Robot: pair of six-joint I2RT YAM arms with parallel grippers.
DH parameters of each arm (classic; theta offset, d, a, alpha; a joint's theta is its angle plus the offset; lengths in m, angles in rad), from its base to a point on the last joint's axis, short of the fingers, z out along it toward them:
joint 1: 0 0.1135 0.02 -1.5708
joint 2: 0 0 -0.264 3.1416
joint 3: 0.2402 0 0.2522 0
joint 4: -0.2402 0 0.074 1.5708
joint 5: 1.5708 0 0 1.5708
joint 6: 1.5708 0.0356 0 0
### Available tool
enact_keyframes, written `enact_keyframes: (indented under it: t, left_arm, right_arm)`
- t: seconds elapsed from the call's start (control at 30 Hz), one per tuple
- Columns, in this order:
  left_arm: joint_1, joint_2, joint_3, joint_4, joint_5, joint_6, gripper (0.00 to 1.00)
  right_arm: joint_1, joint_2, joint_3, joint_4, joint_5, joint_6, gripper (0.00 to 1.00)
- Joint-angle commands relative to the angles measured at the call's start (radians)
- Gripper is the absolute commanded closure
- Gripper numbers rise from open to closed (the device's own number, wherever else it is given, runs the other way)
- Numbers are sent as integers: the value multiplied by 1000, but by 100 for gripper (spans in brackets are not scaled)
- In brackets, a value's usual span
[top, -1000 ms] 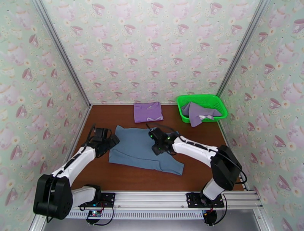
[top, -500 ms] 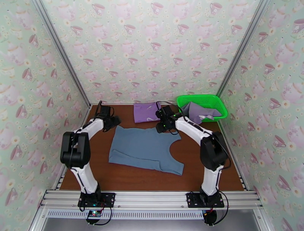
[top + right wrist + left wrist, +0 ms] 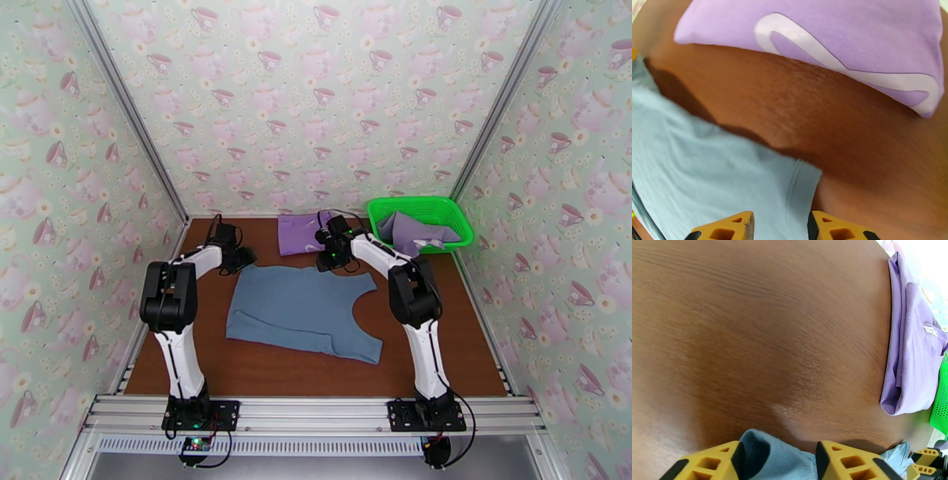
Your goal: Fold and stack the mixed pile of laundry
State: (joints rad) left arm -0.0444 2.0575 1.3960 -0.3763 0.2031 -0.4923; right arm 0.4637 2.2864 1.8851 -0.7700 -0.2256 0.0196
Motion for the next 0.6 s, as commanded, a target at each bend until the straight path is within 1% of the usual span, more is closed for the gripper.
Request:
enact_keyframes:
  t: [0.0,0.07,0.1,0.13,0.33,0.4,0.43,0.47,0.53,0.57]
  left_arm:
    - [4,30,38,26,39,15,56]
    - [4,40,48,33,46,16,65]
    - [2,46,55,37,47,18,67]
    - [3,52,61,41,48,19,71]
    - [3,87,105,53,47,33,79]
    - [2,97,118,50,69,37,85]
    - [3,100,124,47,68,40,86]
    - [3,105,130,46,68,43,89]
    - [2,111,138,42,68,44,96]
    - [3,113,140,42,69,46,100]
  right_arm:
    - [-7,45,49,-26,-26,42,59]
    - [-7,65,65,-28,-27,51,59]
    - [-7,76,75,-32,-25,56,60]
    - [-8,85,86,-33,-24,59,61]
    - [-10,131,133,-43,-28,80,65]
    - [-11,137,135,-43,-27,84,67]
    - [-13,140,137,-40,-25,87,68]
    - [-15,141,138,-40,-27,90,69]
    - [-18,144,142,-38,-28,97,78]
    - [-19,146,144,-37,-28,100,85]
